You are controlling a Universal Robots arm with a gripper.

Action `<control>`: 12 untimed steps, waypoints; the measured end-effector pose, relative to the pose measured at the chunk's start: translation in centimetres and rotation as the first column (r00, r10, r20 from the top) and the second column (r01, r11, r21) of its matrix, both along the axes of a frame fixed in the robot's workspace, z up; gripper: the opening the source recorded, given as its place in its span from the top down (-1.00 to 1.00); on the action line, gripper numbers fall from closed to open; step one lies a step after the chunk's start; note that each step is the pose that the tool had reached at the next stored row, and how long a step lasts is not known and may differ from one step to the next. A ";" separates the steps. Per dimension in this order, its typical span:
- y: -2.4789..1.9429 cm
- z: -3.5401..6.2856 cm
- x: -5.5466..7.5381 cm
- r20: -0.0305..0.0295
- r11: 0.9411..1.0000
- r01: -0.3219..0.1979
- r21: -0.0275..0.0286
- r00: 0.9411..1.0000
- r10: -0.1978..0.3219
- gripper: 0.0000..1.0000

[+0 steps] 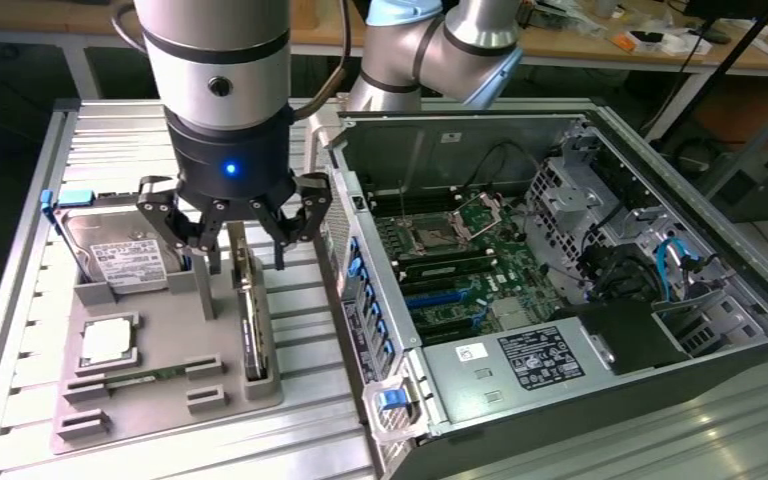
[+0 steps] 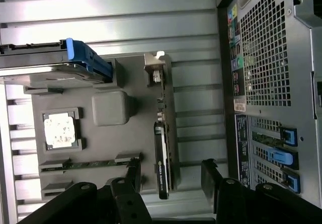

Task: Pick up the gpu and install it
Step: 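Pick up the gpu and move the gpu toward the slot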

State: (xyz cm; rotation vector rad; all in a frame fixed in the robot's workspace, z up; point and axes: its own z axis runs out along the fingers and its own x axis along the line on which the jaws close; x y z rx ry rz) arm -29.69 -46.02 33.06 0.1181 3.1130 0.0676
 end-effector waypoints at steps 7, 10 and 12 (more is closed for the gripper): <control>0.00 -1.48 0.0 0.000 1.000 0.000 0.000 1.000 0.000 -0.20; 0.00 -2.01 0.0 0.000 1.000 0.000 0.000 1.000 0.000 -0.20; 0.00 -2.39 0.0 0.000 1.000 0.000 0.000 1.000 0.000 -0.20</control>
